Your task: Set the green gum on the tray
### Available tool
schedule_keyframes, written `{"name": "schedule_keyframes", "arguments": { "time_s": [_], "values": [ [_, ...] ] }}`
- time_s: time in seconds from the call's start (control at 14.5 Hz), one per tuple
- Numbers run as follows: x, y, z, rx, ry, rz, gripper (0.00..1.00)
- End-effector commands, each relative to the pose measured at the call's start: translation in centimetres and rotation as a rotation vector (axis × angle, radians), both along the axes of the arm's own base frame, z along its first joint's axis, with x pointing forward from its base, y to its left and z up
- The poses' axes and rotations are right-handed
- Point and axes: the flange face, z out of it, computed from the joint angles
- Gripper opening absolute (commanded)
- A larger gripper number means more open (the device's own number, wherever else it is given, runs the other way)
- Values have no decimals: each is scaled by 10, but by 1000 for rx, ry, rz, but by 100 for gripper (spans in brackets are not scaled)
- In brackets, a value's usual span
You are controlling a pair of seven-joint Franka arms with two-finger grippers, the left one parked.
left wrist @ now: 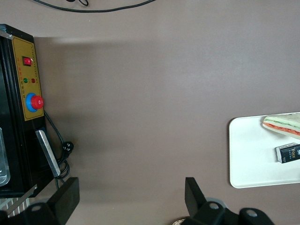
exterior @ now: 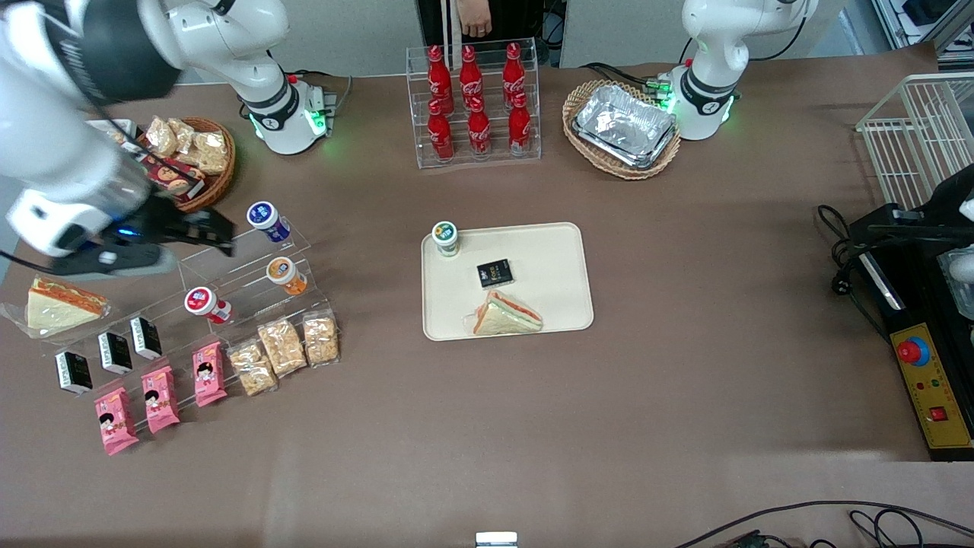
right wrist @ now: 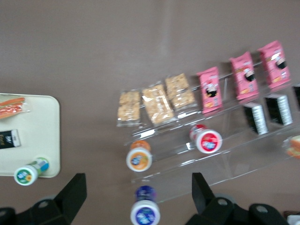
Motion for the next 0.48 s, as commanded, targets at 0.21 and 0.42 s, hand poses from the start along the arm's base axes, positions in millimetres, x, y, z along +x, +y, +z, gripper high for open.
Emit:
{"name": "schedule_keyframes", "arguments": {
  "time_s": [0.21, 0.42],
  "values": [
    [3, -102, 5, 5, -4, 37, 100],
    [8, -114, 0, 30, 0, 1, 100]
  ]
}}
